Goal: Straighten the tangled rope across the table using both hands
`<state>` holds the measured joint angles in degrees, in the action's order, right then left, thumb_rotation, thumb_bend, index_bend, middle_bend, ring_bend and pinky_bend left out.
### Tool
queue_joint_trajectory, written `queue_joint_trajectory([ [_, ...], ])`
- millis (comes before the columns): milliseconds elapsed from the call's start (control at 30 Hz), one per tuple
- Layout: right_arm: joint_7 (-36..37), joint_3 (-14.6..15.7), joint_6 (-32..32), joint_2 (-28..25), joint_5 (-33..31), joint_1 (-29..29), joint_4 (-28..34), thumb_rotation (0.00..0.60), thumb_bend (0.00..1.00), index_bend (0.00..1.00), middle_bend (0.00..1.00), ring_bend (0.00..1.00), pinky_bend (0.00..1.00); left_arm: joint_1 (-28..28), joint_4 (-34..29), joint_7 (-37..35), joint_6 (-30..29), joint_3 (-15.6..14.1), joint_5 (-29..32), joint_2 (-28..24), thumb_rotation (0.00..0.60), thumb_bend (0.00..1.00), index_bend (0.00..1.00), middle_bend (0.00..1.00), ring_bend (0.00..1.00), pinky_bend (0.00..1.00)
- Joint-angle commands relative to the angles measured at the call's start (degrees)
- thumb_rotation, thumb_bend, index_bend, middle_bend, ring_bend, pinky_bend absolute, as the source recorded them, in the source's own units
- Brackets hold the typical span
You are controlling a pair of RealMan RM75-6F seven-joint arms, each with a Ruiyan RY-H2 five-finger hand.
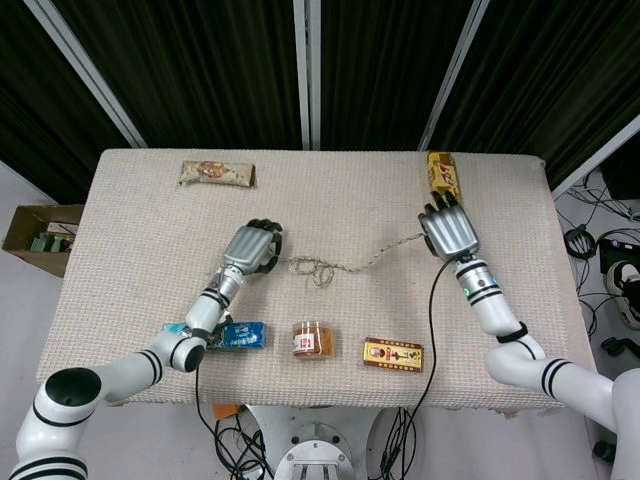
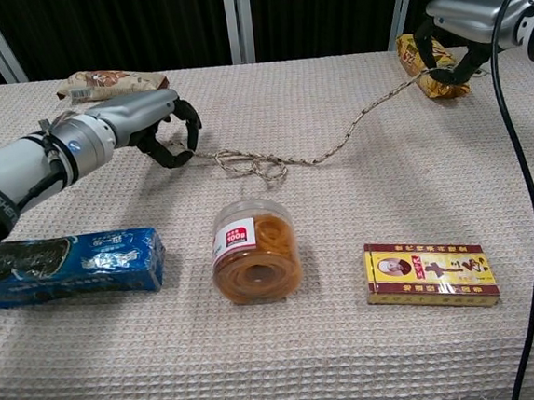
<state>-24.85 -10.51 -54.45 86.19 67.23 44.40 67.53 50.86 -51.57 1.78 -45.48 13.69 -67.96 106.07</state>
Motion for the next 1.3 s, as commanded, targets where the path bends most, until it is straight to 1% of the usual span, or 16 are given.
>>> queue_joint_trajectory([
  [33, 1.6, 0.2, -1.4, -1.6, -0.1, -1.8, 1.2, 0.6, 0.58, 0.66, 0.4, 0.12, 0.19, -3.6, -3.1, -3.2, -4.4, -0.7, -1.8, -3.8, 0.6, 0.48, 0.61, 0.23, 0.15, 0.18],
  [167, 3.9, 0.5, -3.0, -4.2, -0.9, -4.6, 2.7, 0.6, 0.58, 0.66, 0.4, 0.12, 0.19, -8.6, -5.7, -6.0, -8.4, -2.4, -2.7, -8.7, 0.6, 0.48, 0.61, 0.23, 0.15, 0.18],
  [267, 5.3, 0.7, -3.6, -5.4, -1.5, -6.2, 3.1, 0.6, 0.58, 0.66, 0.4, 0.12, 0.19, -11.6, -6.9, -7.7, -10.3, -3.1, -2.7, -11.6, 0.6, 0.48, 0.61, 0.23, 0.15, 0.18],
  [367, 6.1, 0.9, -3.7, -6.2, -1.8, -7.2, 2.9, 0.6, 0.58, 0.66, 0.4, 0.12, 0.19, -14.0, -8.2, -9.1, -11.8, -3.7, -2.7, -13.9, 0.6, 0.48, 0.61, 0.23, 0.15, 0.18],
  [500, 6.8, 1.2, -3.5, -6.4, -2.1, -8.1, 2.0, 0.6, 0.58, 0.66, 0.4, 0.12, 0.19, -16.1, -9.1, -10.5, -12.7, -4.4, -2.8, -15.6, 0.6, 0.48, 0.62, 0.23, 0.15, 0.18],
  [700, 7.5, 1.3, -2.5, -5.1, -2.6, -8.5, -1.2, 0.6, 0.58, 0.67, 0.4, 0.12, 0.19, -17.1, -7.4, -11.3, -10.8, -4.8, -2.1, -15.6, 0.6, 0.48, 0.62, 0.23, 0.15, 0.18],
  [1000, 8.7, 1.8, -0.8, -2.7, -2.6, -9.1, -6.5, 0.6, 0.59, 0.67, 0.4, 0.12, 0.19, -17.5, -1.6, -13.5, -7.1, -4.7, -1.0, -13.5, 0.6, 0.48, 0.61, 0.23, 0.15, 0.18],
  [1300, 10.4, 2.2, 0.1, 0.4, -1.4, -9.5, -11.0, 0.6, 0.59, 0.67, 0.4, 0.12, 0.19, -17.8, 3.0, -15.4, -5.3, -4.8, -1.4, -11.6, 0.6, 0.48, 0.61, 0.23, 0.15, 0.18],
])
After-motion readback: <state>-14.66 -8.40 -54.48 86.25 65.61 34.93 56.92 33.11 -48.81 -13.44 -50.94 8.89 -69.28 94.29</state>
